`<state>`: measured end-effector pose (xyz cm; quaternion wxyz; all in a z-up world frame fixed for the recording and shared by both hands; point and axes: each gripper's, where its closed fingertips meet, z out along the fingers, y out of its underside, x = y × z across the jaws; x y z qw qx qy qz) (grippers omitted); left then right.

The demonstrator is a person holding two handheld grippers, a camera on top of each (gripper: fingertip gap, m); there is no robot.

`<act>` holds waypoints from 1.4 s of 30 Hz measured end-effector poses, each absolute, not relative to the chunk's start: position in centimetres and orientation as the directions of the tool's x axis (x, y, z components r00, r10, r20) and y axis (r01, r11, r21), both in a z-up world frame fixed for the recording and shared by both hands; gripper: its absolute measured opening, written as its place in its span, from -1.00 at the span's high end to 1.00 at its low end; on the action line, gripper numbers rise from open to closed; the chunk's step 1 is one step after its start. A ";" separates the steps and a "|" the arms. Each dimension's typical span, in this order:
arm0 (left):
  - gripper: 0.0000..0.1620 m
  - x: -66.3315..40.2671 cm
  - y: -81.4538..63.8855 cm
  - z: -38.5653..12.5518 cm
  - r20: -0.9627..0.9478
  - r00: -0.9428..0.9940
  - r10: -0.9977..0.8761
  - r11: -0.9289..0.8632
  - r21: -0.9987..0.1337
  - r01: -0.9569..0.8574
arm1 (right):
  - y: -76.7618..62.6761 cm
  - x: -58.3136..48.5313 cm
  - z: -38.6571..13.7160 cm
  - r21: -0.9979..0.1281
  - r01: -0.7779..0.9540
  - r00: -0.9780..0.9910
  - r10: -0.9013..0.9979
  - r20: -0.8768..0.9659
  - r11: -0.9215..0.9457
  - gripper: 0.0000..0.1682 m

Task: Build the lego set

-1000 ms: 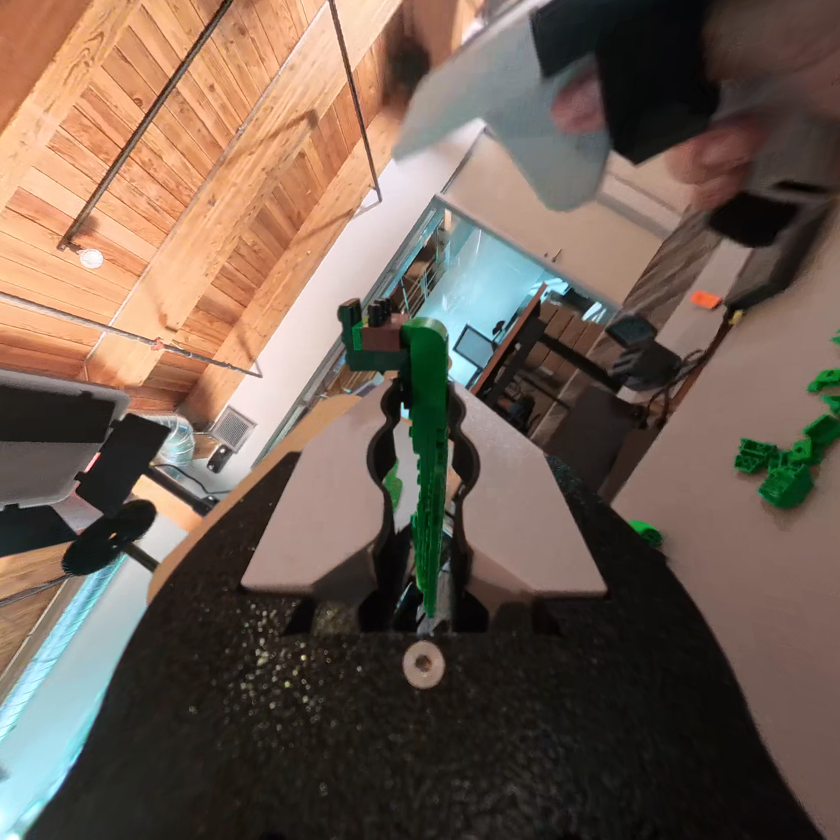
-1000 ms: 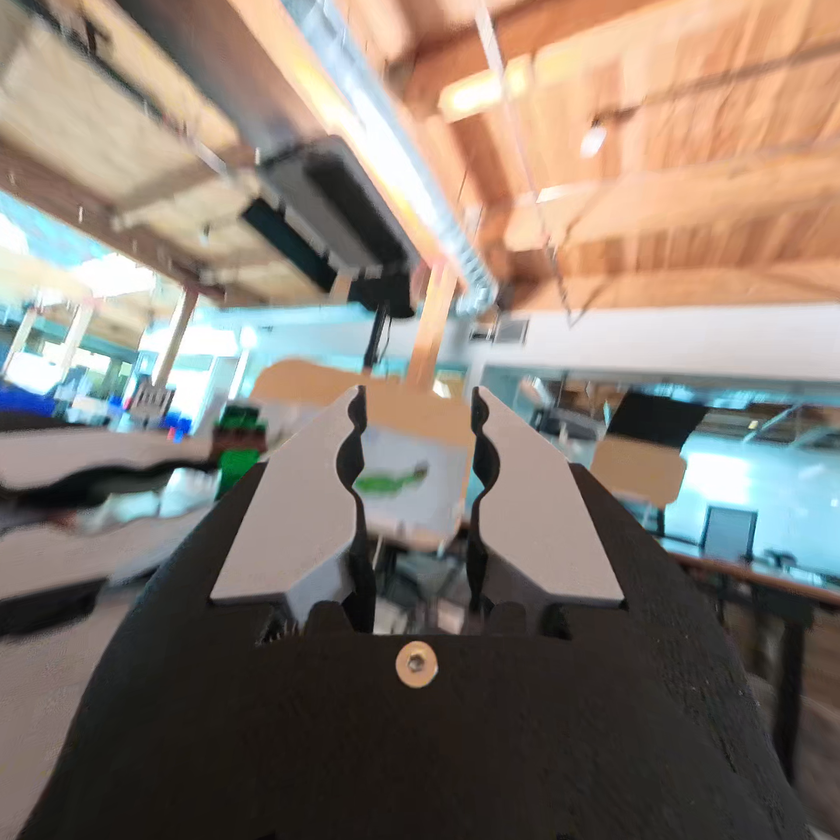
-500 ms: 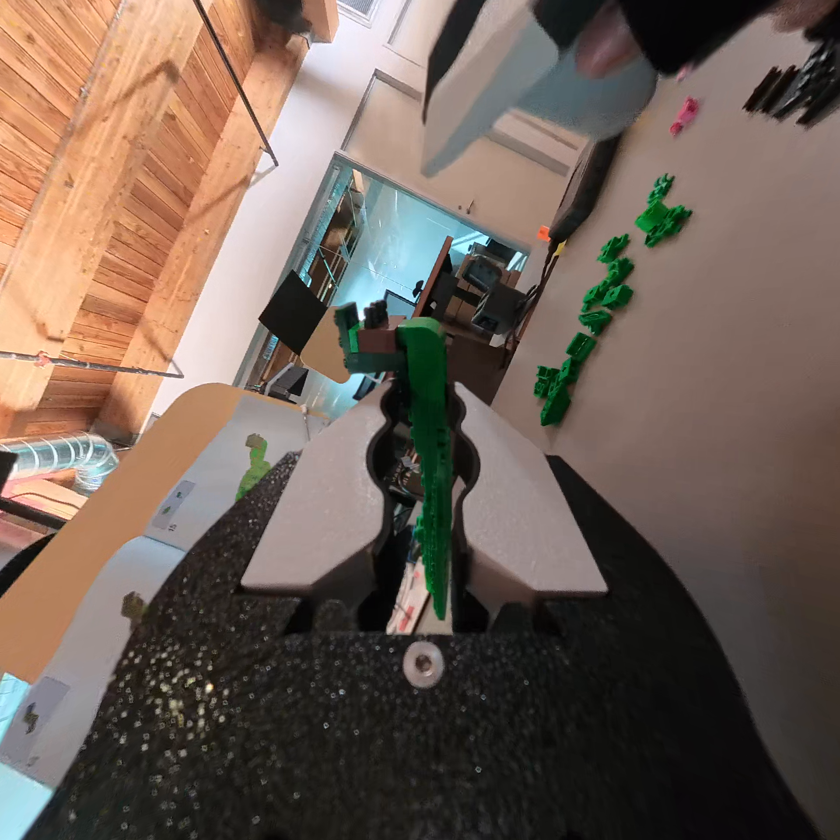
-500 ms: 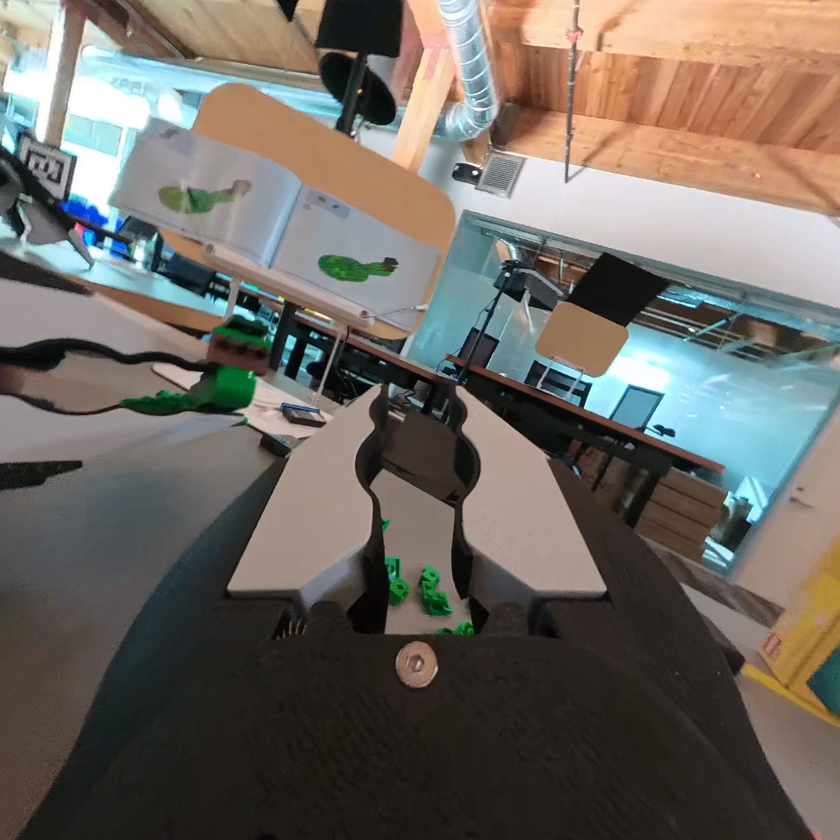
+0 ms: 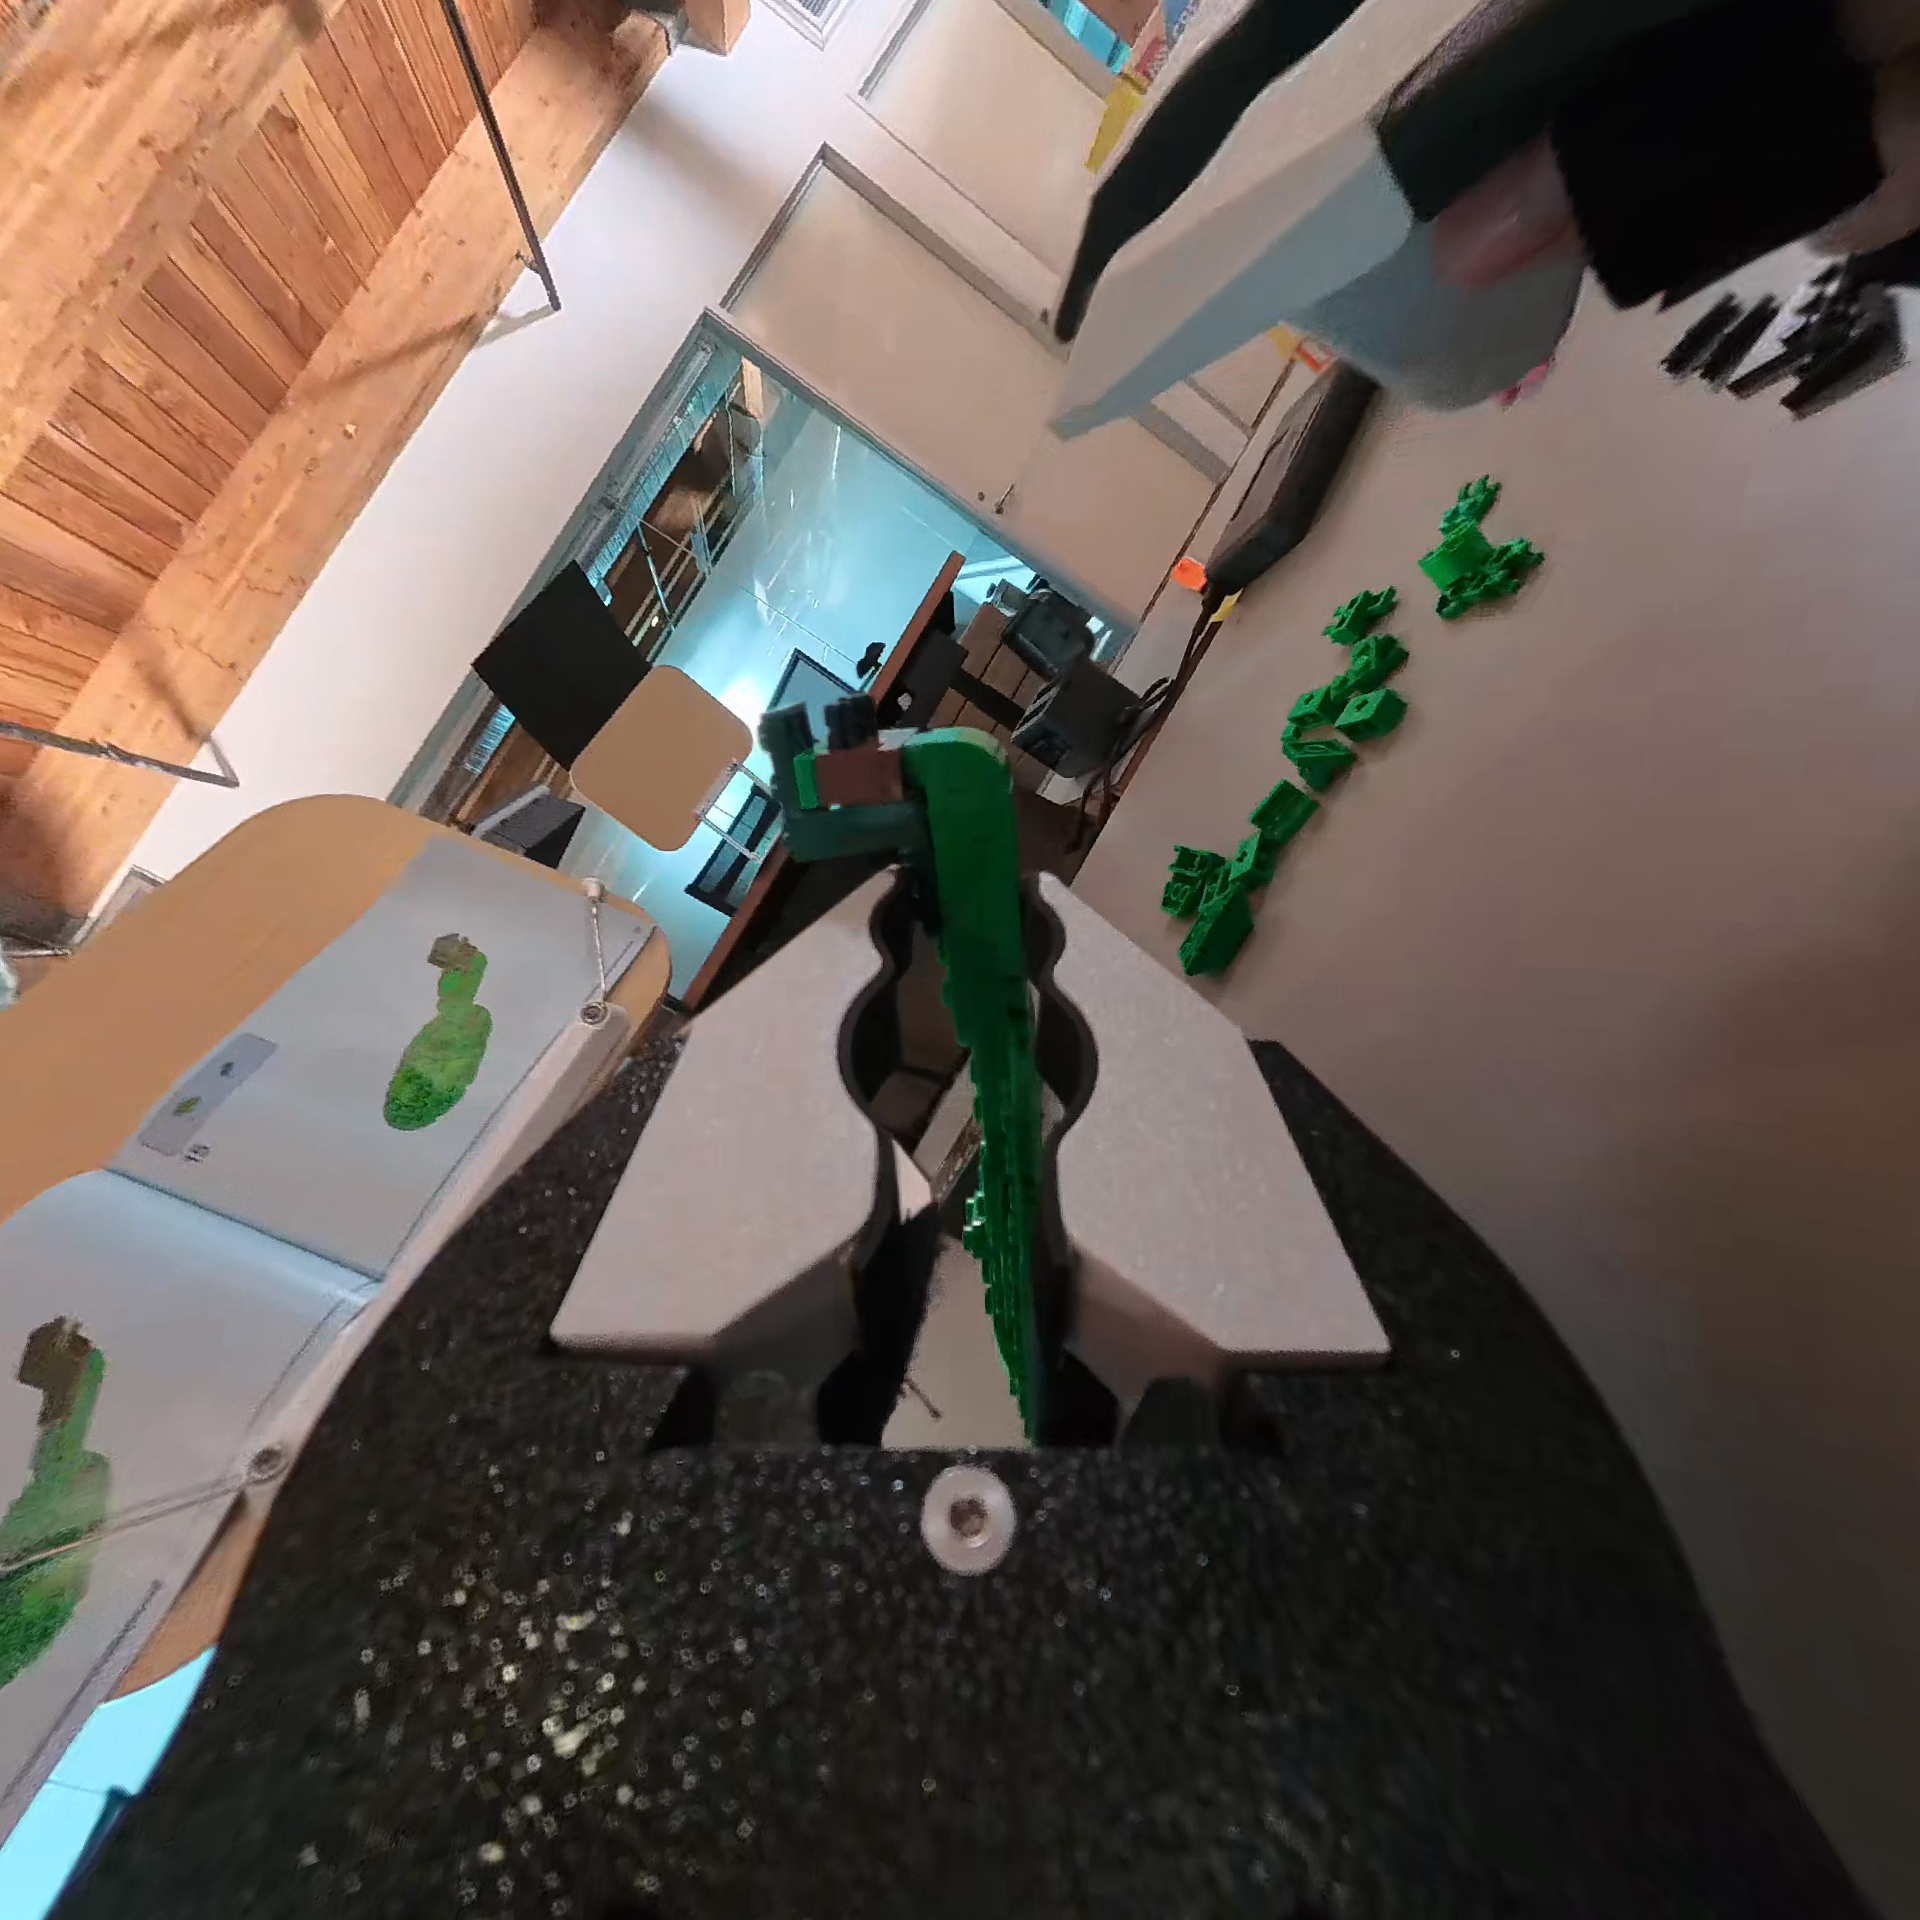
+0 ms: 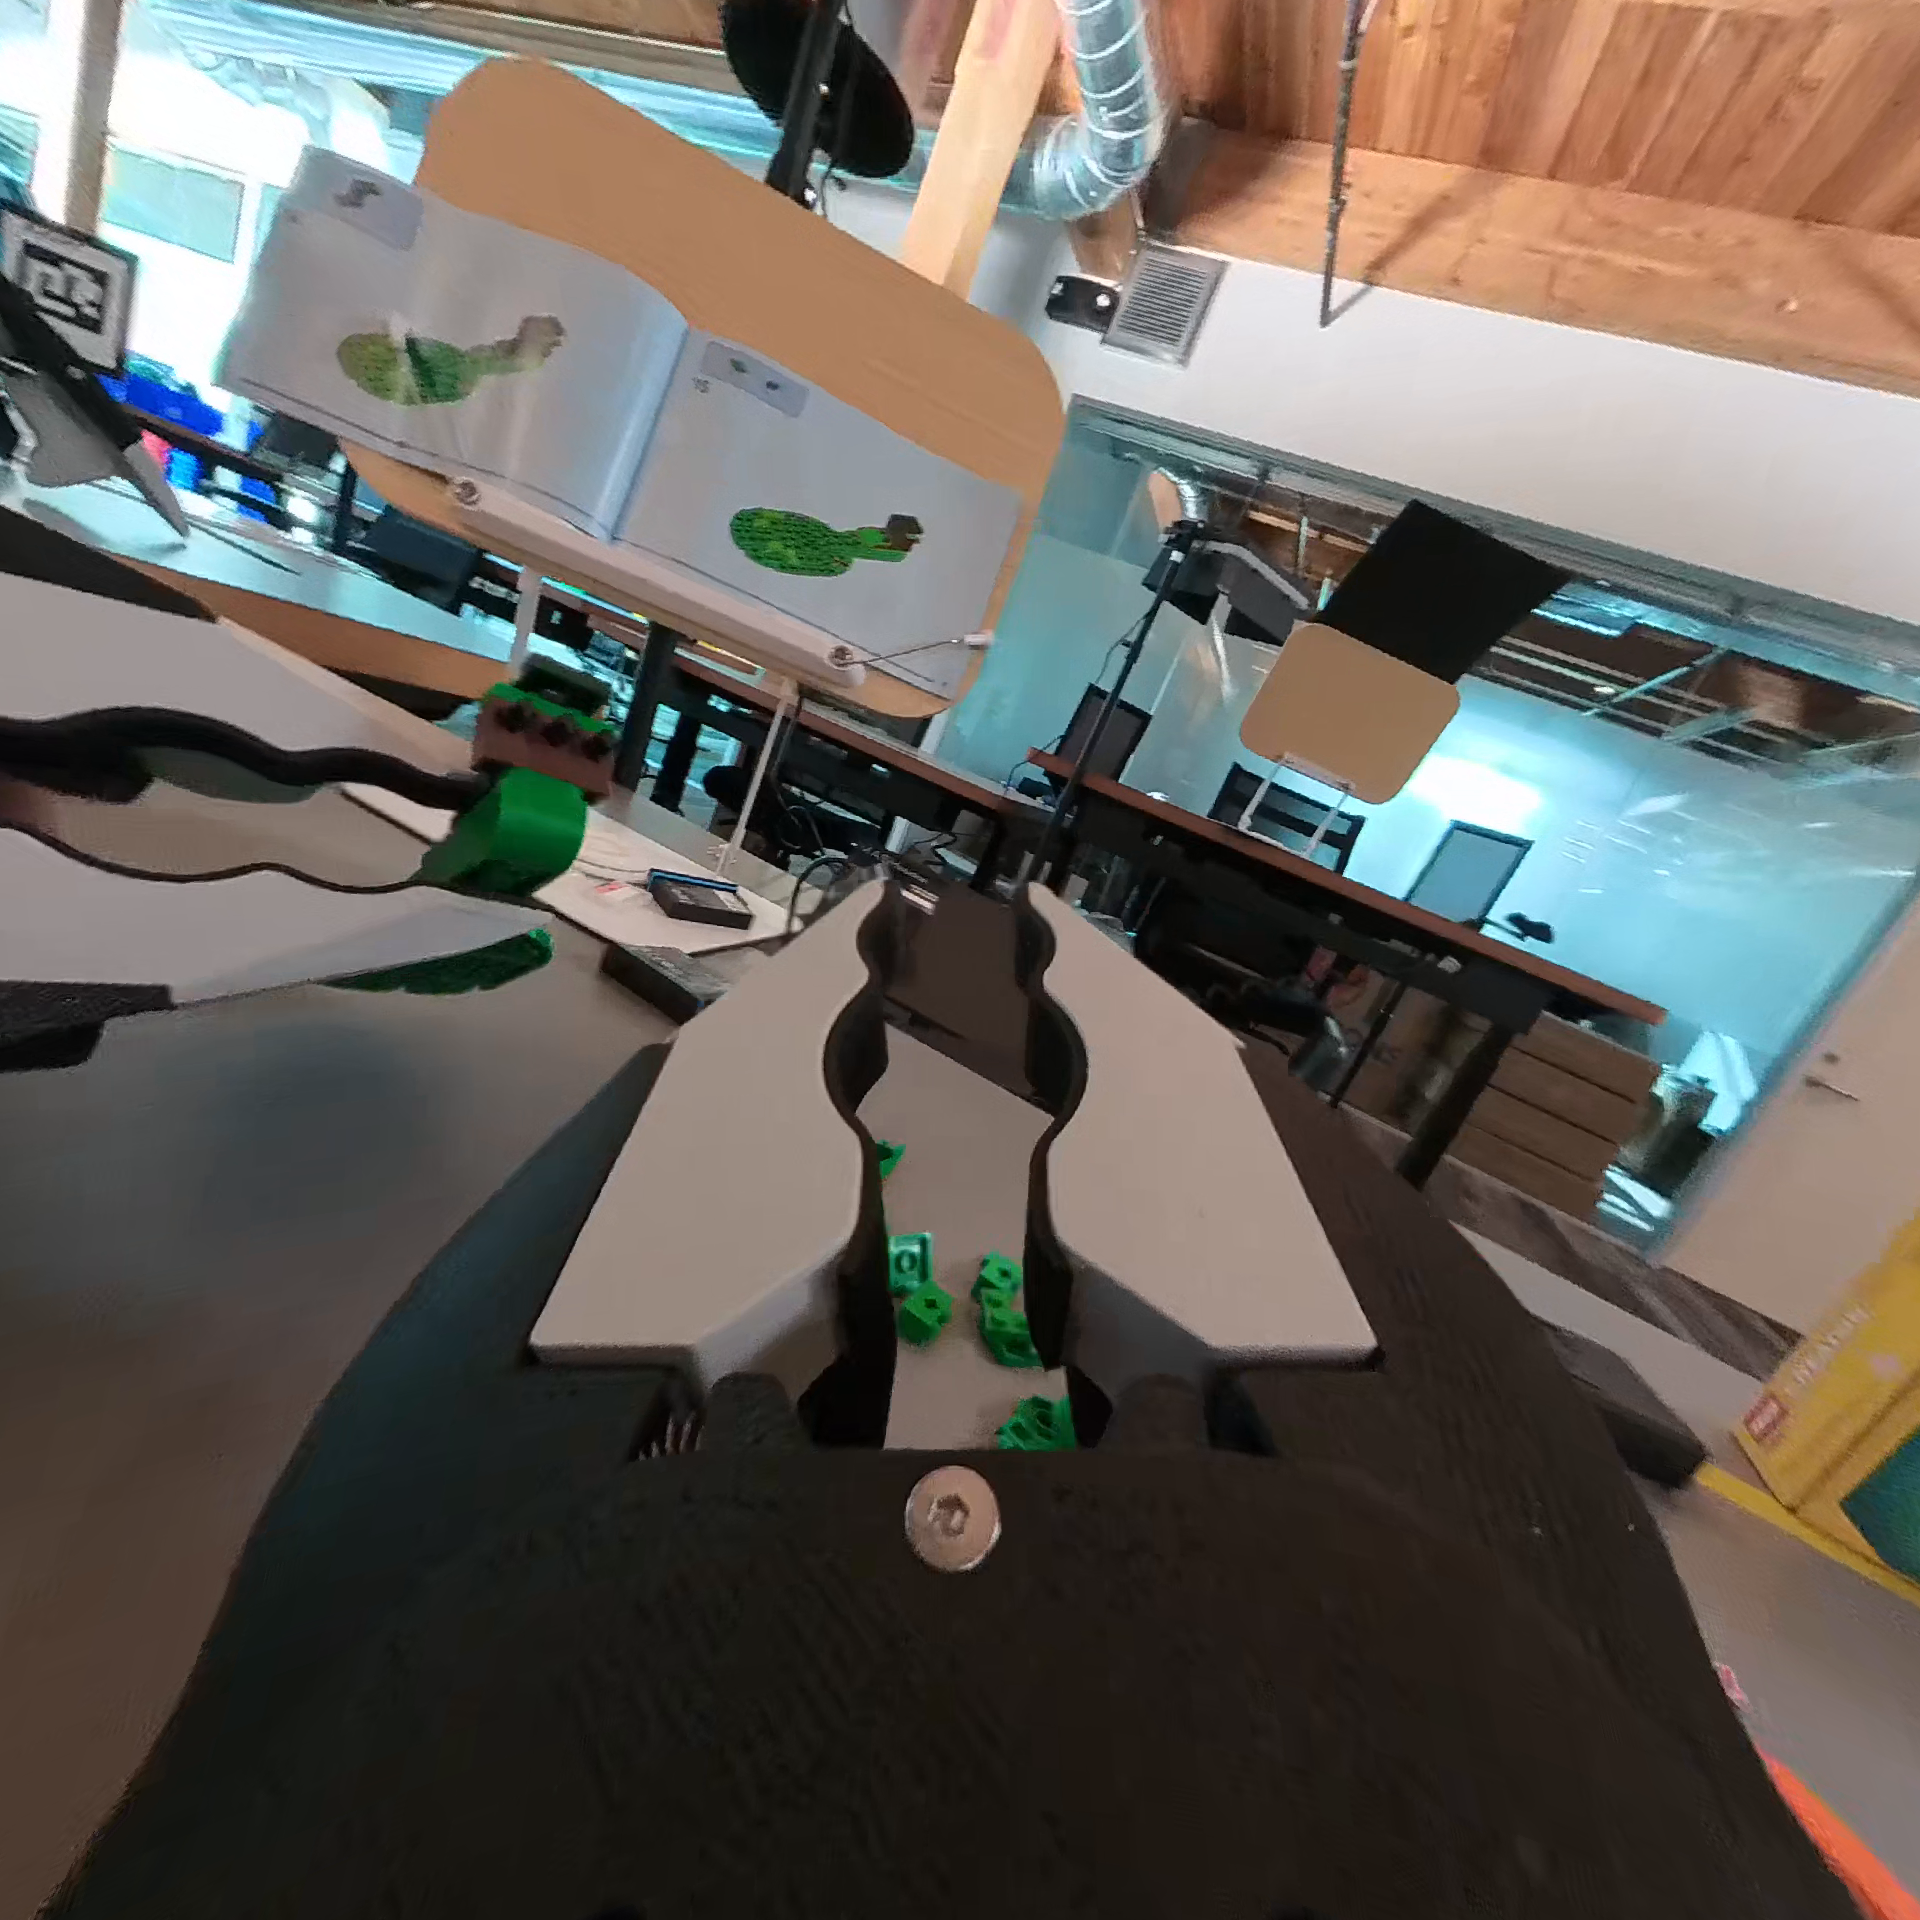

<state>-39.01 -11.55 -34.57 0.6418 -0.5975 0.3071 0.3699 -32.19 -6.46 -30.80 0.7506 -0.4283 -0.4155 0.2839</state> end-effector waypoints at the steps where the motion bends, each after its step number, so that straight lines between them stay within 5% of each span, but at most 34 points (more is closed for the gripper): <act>1: 0.78 -39.0 -11.5 -34.6 -0.829 0.549 0.105 0.015 -0.550 -0.835 | -6.3 -32.1 -30.8 -0.871 -0.054 0.504 0.766 0.399 0.489 0.79; 6: 0.78 -40.3 -12.0 -34.5 -0.854 0.500 0.144 -0.064 -0.512 -0.856 | -8.8 -33.6 -31.3 -0.896 -0.103 0.330 0.864 0.380 0.433 0.85; 11: 0.79 -40.8 -11.1 -35.3 -0.861 0.497 0.106 -0.085 -0.506 -0.859 | -10.9 -35.6 -32.2 -0.987 -0.136 0.055 0.995 0.084 0.091 0.65; 29: 0.79 -38.0 -11.1 -35.9 -0.923 0.380 0.052 -0.045 -0.382 -0.923 | -12.5 -37.2 -34.2 -0.997 0.028 -0.054 0.996 -0.066 -0.065 0.72; 42: -0.32 -36.4 -13.2 -30.4 -0.646 0.749 0.146 0.242 -0.711 -0.660 | -8.0 -33.5 -30.8 -0.887 -0.254 -0.073 0.922 -0.381 -0.386 0.73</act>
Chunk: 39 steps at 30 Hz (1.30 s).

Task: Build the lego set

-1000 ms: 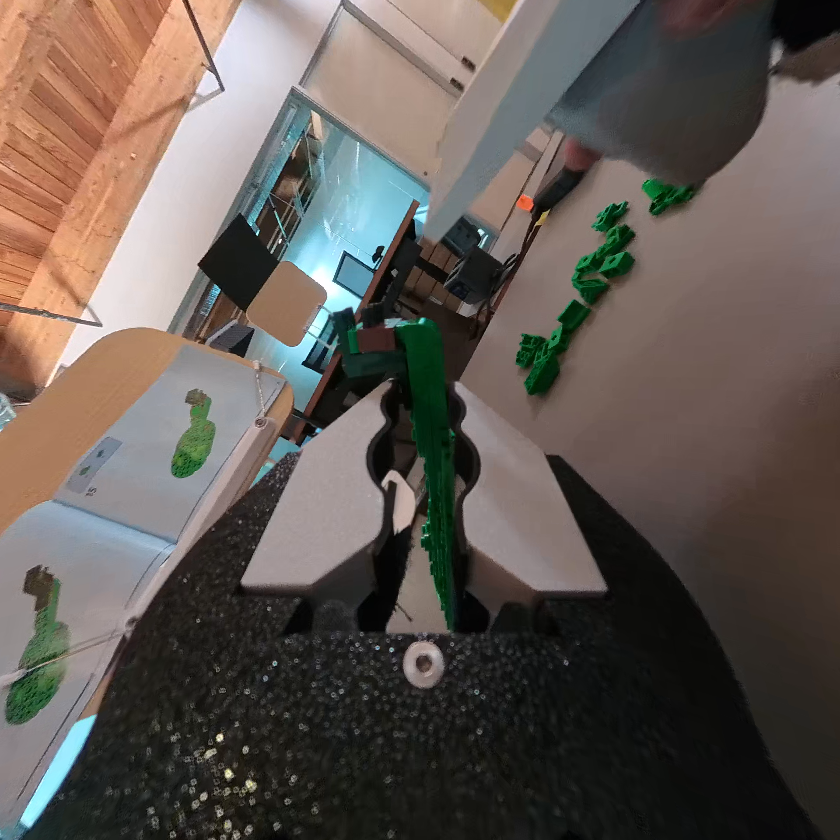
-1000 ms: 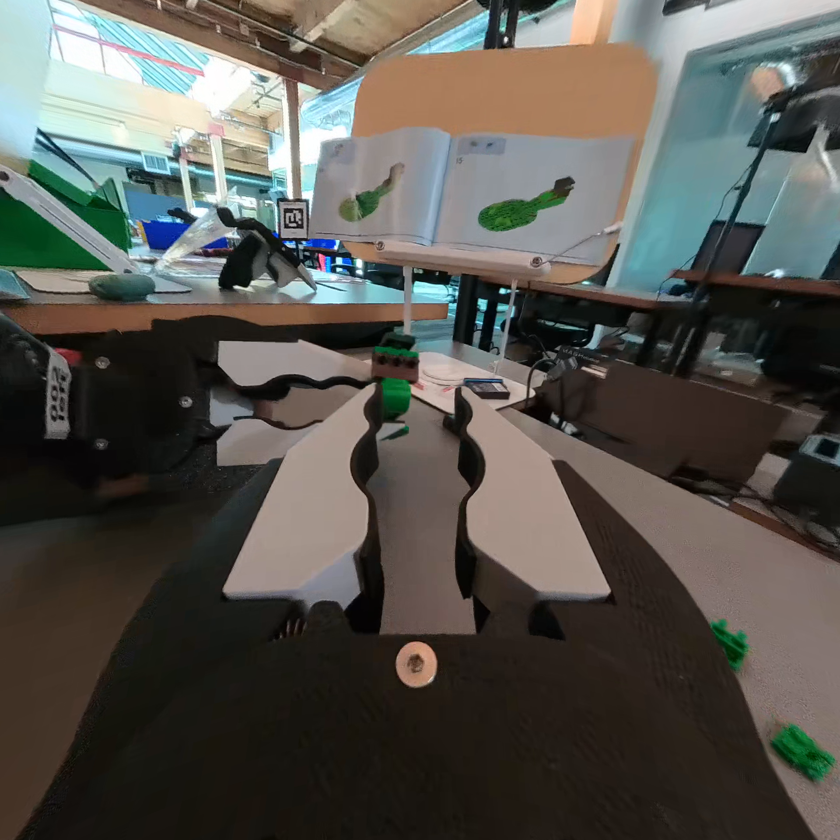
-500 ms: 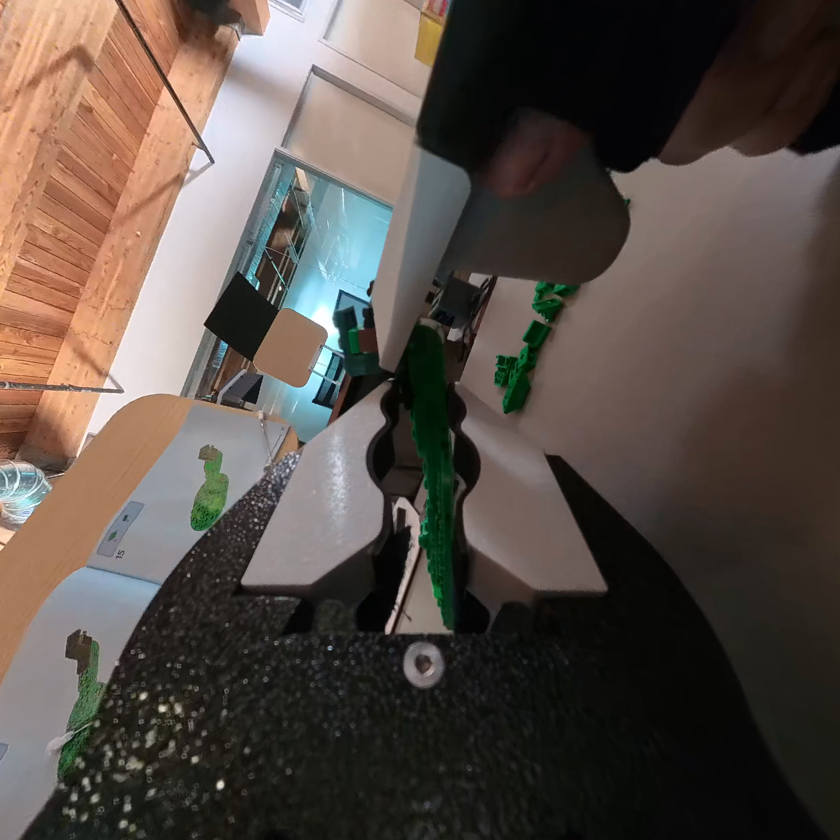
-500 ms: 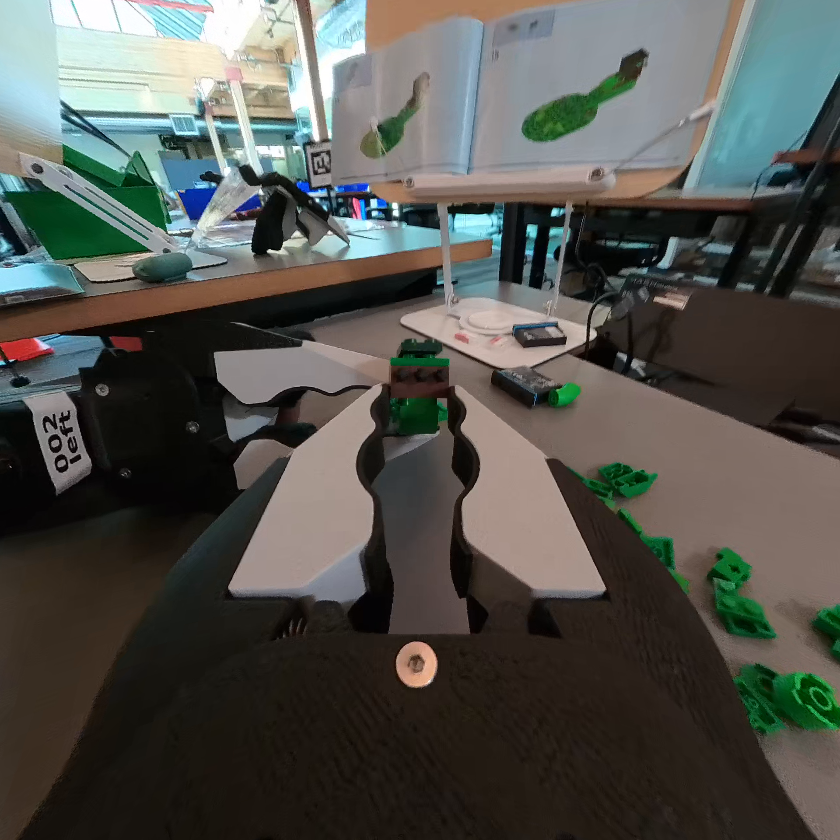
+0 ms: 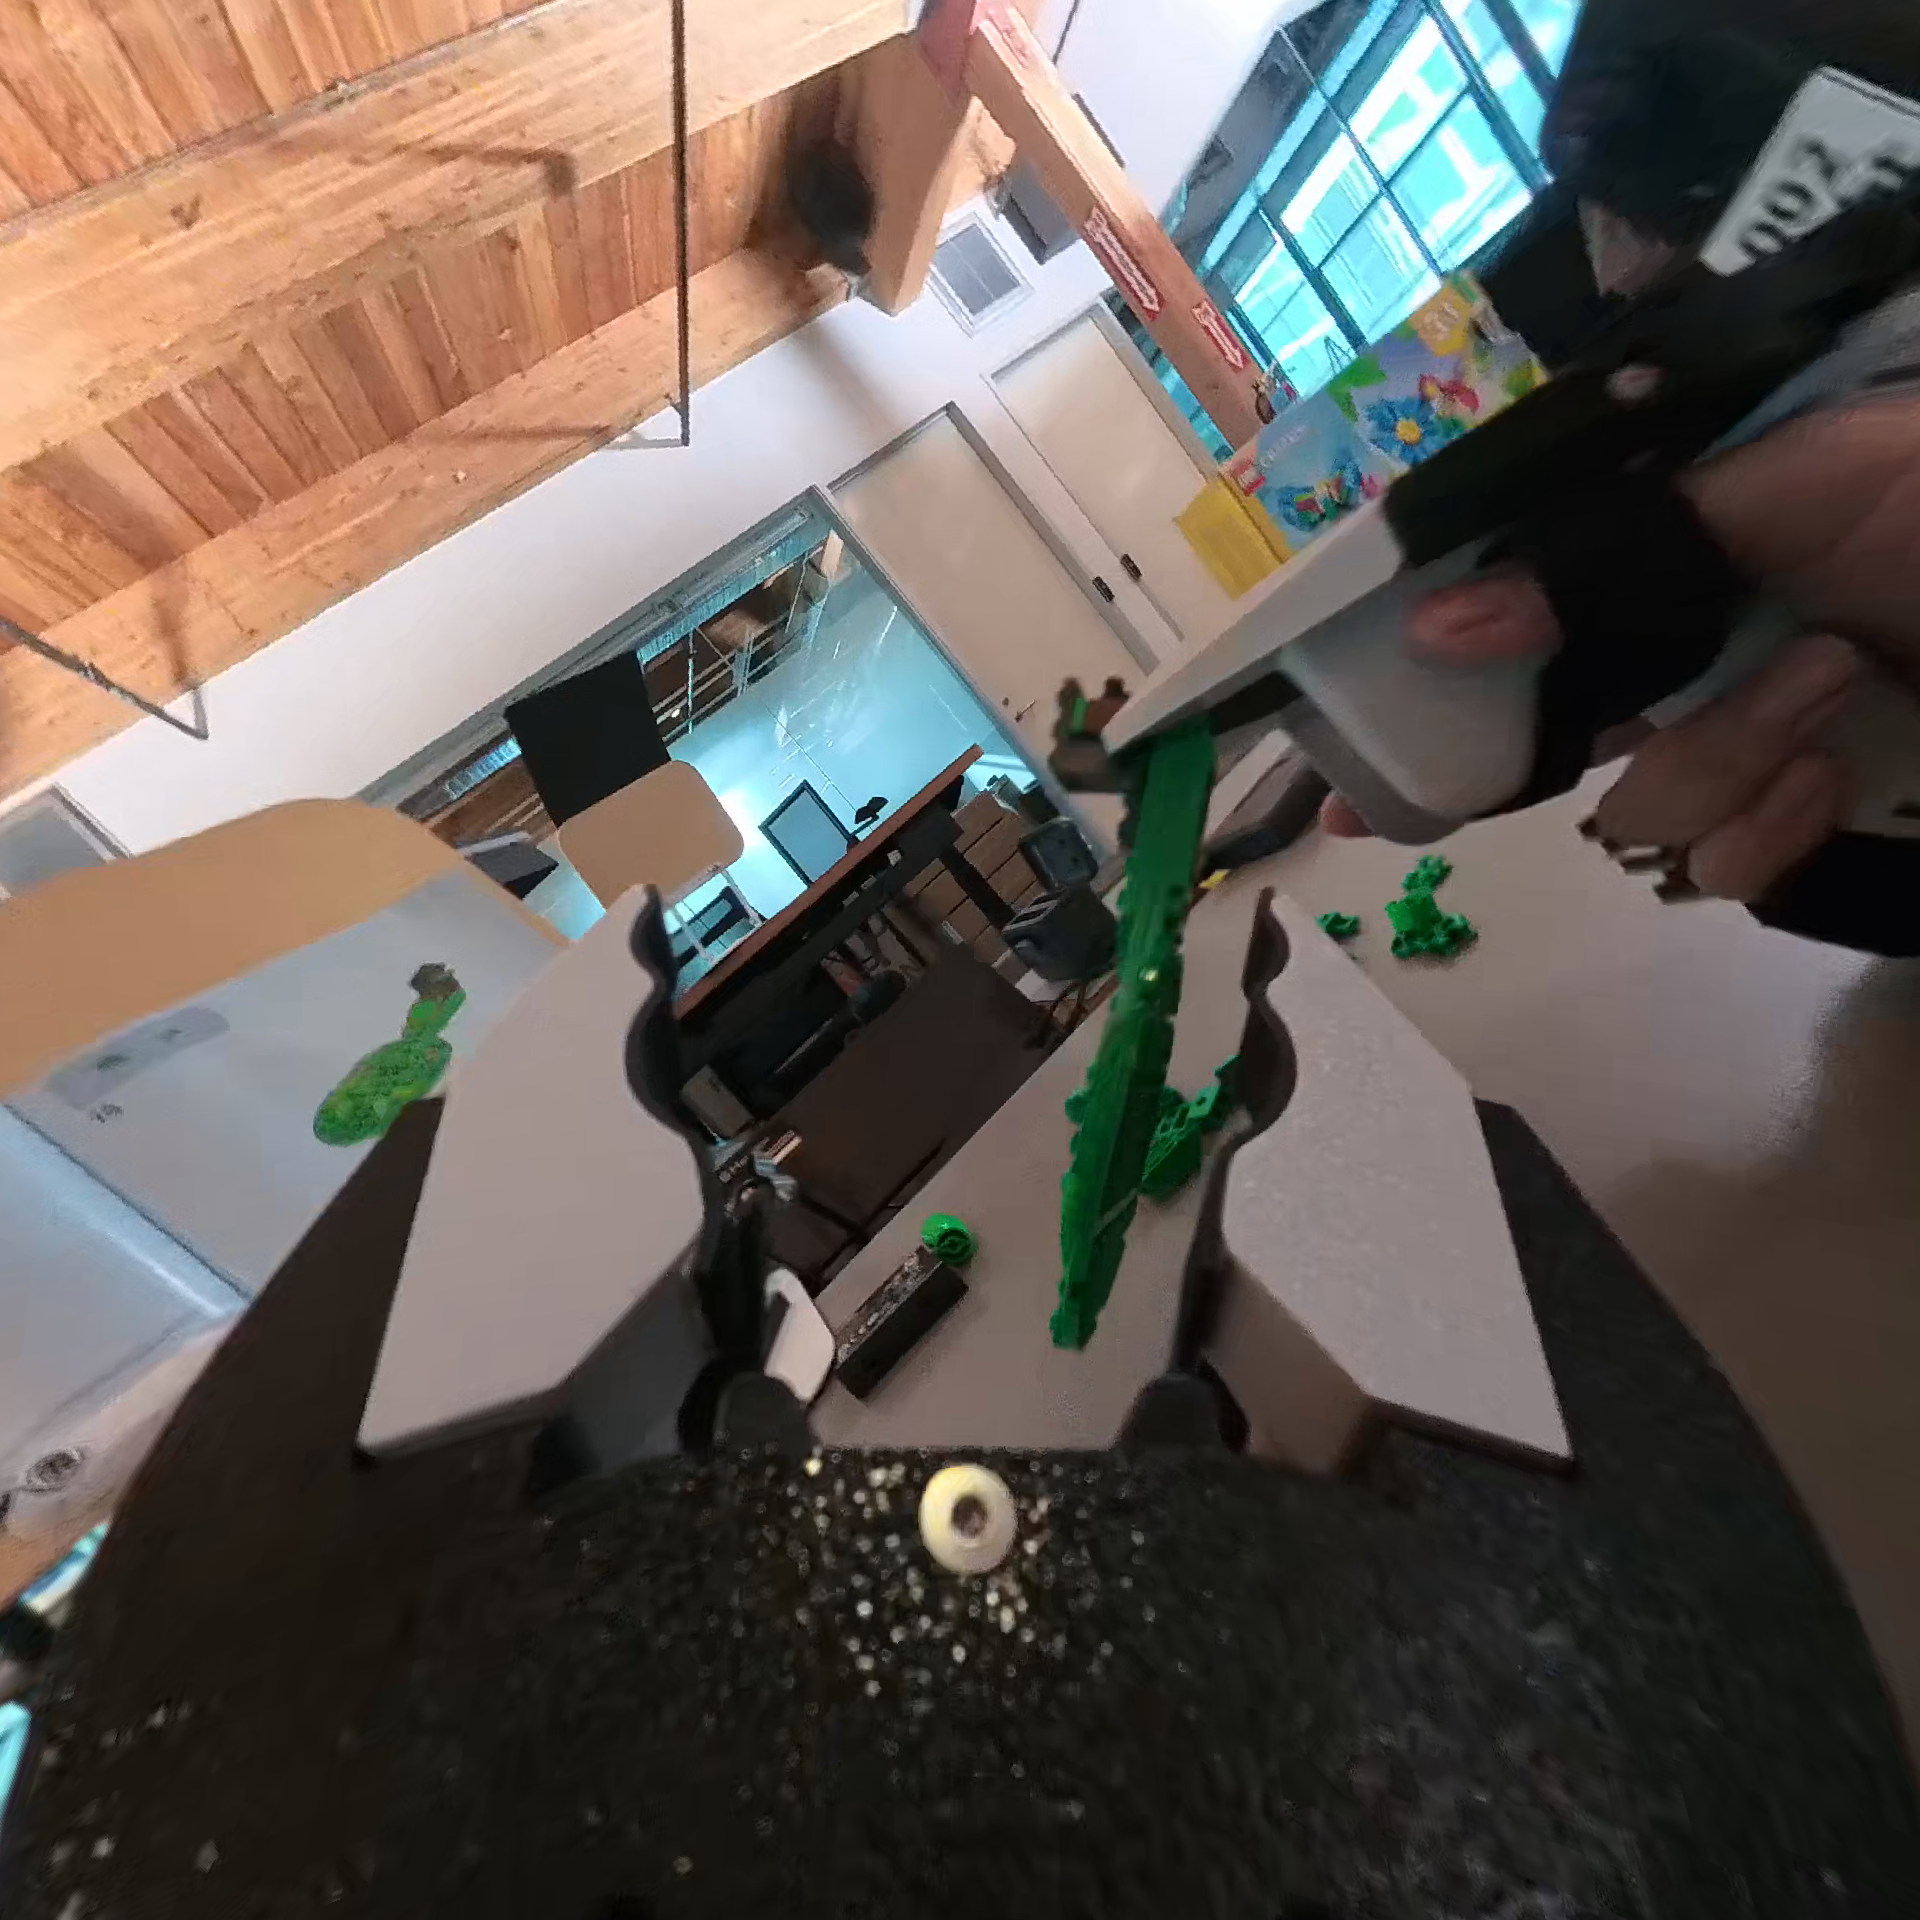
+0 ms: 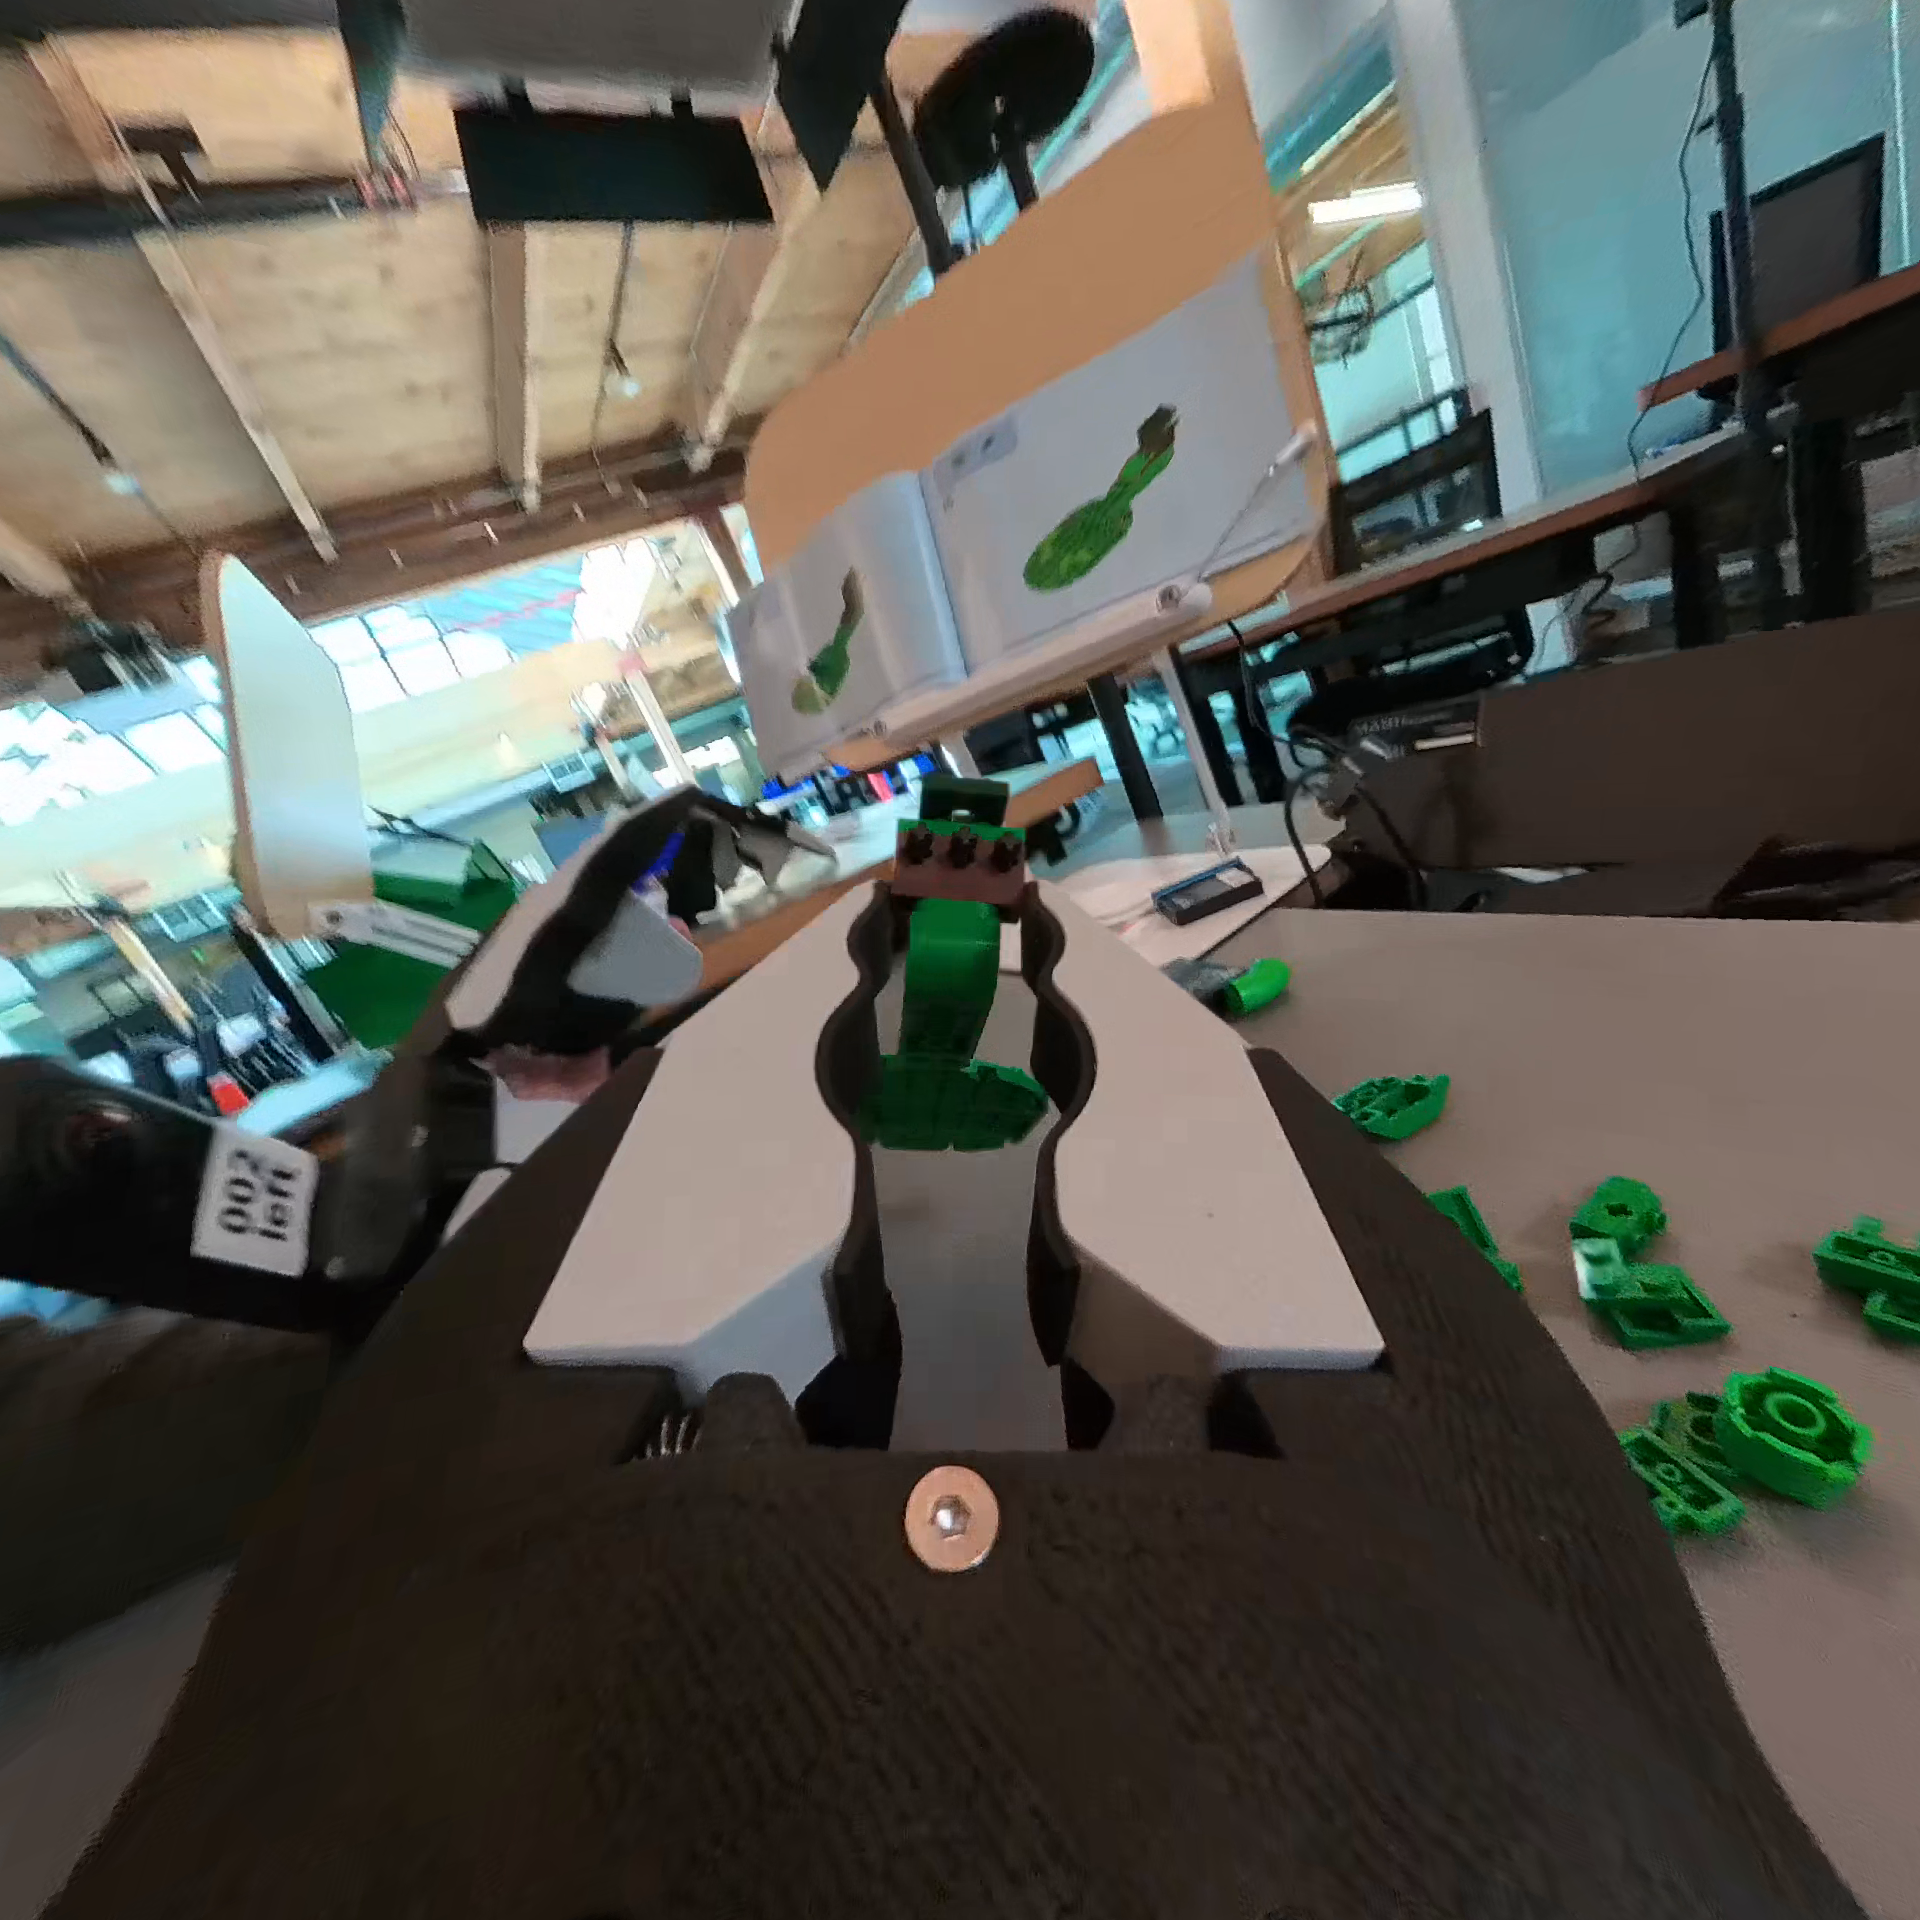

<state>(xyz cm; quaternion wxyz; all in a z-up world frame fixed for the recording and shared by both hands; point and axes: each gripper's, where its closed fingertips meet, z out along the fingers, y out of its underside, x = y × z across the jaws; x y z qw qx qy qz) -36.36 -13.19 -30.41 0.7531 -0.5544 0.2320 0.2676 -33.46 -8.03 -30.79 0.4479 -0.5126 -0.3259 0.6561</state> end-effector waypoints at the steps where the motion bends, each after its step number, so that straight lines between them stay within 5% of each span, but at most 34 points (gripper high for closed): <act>1: -0.38 -36.8 -13.3 -30.2 -0.613 0.776 0.147 0.251 -0.736 -0.629 | -7.8 -32.9 -30.3 -0.863 -0.289 -0.097 0.909 -0.405 -0.415 0.73; 7: -0.53 -36.5 -13.9 -29.6 -0.482 0.876 -0.003 0.358 -0.818 -0.449 | -6.7 -30.0 -27.2 -0.663 -0.472 -0.277 0.811 -0.515 -0.581 0.72; 15: -0.19 -33.2 -14.0 -31.0 -0.531 0.828 -0.180 0.390 -0.811 -0.435 | -9.1 -29.2 -25.2 -0.379 -0.365 -0.659 0.523 -0.540 -0.850 0.72; 21: 0.00 -30.0 -15.3 -30.9 -0.582 0.777 -0.242 0.470 -0.770 -0.431 | -10.6 -30.4 -25.8 -0.322 -0.248 -0.729 0.395 -0.558 -0.913 0.73; 26: 0.30 -29.8 -15.7 -30.6 -0.682 0.721 -0.122 0.498 -0.671 -0.550 | -10.3 -30.7 -26.3 -0.340 -0.228 -0.707 0.395 -0.586 -0.912 0.72; 31: 0.82 -30.3 -16.1 -30.2 -0.693 0.716 -0.083 0.510 -0.647 -0.567 | -9.9 -31.8 -27.9 -0.414 -0.202 -0.621 0.443 -0.647 -0.888 0.72; 35: 0.84 -30.9 -15.4 -30.7 -0.723 0.689 -0.049 0.458 -0.629 -0.628 | -8.9 -32.2 -28.9 -0.521 -0.240 -0.485 0.566 -0.666 -0.819 0.61; 39: 0.84 -31.1 -14.6 -32.1 -0.831 0.556 0.009 0.379 -0.512 -0.771 | -8.2 -32.3 -29.8 -0.798 -0.239 -0.220 0.831 -0.511 -0.554 0.35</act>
